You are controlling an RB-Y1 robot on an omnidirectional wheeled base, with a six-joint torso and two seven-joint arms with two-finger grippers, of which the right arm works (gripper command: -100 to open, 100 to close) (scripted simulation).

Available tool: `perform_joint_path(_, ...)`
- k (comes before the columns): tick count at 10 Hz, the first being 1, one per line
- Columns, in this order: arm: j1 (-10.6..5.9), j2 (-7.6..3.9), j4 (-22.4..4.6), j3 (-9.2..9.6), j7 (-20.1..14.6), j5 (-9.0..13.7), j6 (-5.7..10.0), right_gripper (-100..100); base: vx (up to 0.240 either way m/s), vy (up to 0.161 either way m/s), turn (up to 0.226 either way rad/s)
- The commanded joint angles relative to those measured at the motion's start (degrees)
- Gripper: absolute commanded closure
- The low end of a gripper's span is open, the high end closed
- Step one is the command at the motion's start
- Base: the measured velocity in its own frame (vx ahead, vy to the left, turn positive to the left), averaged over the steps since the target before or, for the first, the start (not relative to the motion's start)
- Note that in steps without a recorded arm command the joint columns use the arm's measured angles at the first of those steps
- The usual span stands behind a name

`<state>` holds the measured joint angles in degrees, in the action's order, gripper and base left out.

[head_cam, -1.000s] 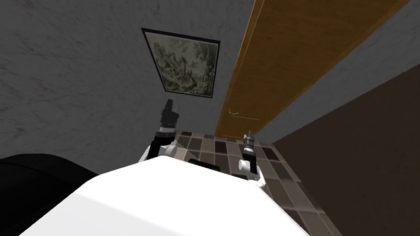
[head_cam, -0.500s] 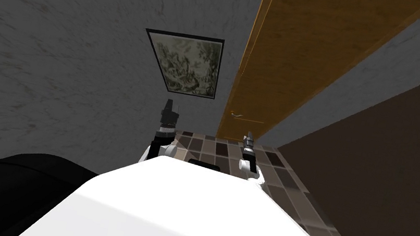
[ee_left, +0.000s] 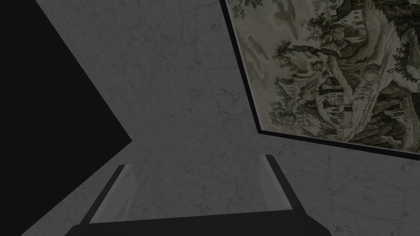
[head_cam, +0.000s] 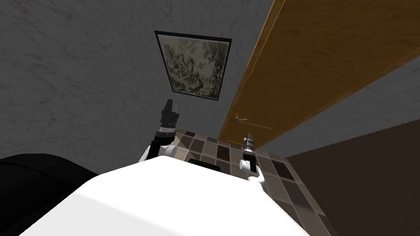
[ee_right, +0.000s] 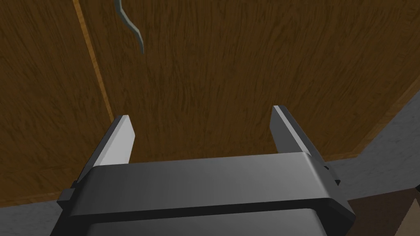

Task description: Pull the door open

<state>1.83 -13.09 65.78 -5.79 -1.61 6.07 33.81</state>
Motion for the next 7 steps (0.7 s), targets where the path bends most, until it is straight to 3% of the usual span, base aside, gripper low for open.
perform_joint_path(1,-1.35,-0.48,-2.86,-0.29,-0.16,0.35,0.42,-100,0.08,-0.037,0.159)
perform_joint_path(5,-4.26,-1.62,-9.96,-0.9,-0.54,1.14,1.74,-100,0.085,-0.049,0.157)
perform_joint_path(7,-4.96,-1.89,-12.02,-1.04,-0.63,1.33,2.06,-100,0.05,-0.031,0.054)
